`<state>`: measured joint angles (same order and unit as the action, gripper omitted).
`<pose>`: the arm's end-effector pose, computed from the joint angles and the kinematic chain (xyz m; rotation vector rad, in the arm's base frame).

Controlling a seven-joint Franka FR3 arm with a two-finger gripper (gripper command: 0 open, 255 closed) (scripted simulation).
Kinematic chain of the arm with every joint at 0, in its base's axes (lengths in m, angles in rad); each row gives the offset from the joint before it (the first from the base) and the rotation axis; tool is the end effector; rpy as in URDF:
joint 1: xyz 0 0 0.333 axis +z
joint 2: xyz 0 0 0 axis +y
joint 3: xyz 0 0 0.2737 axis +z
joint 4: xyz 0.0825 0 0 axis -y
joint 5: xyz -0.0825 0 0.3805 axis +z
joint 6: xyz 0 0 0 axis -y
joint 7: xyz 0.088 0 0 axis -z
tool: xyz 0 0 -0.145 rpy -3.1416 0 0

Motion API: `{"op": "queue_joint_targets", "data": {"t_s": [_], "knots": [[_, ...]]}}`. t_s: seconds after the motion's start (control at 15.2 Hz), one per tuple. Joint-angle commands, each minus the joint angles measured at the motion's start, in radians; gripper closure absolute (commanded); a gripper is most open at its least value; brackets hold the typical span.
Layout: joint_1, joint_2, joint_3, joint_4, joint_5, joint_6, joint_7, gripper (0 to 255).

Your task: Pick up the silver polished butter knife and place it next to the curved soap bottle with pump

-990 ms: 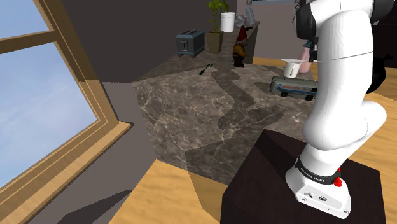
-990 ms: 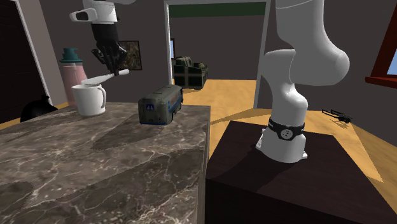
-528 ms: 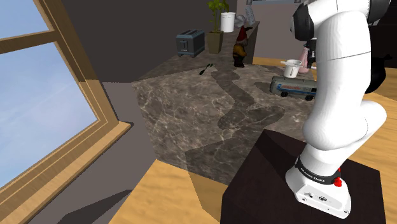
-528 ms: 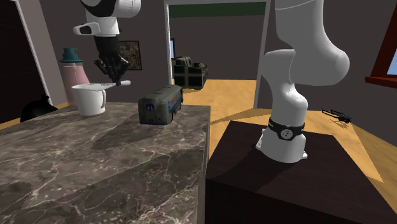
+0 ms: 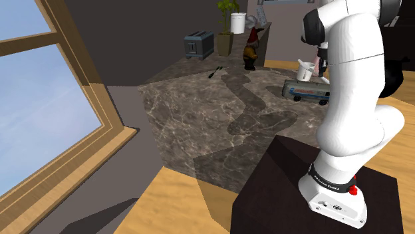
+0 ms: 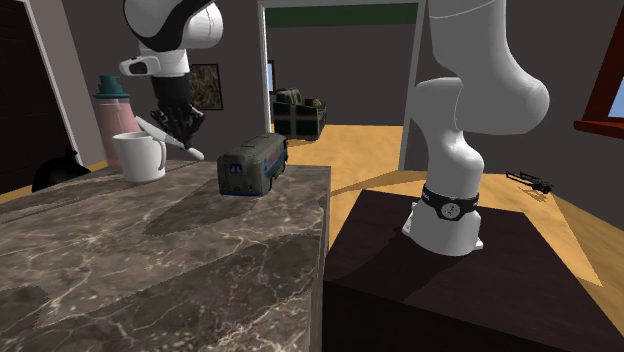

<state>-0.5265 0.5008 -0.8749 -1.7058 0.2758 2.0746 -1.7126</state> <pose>0.1663 -0.6170 0.3170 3.0493 0.3909 -0.2009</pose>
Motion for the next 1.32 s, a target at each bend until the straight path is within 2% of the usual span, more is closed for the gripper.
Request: {"op": "queue_joint_targets", "data": {"t_s": [0.0,0.66,0.73,1.06,1.25], "knots": [[-0.003,0.014,0.009,-0.021,0.010,0.026,-0.004,255],[-0.008,0.029,0.018,-0.035,0.023,0.051,-0.009,255],[-0.007,0.027,0.017,-0.038,0.022,0.053,-0.010,0],[-0.008,0.029,0.018,-0.035,0.023,0.051,-0.009,0],[0.019,-0.017,-0.011,0.007,-0.016,-0.027,0.015,0]]}}
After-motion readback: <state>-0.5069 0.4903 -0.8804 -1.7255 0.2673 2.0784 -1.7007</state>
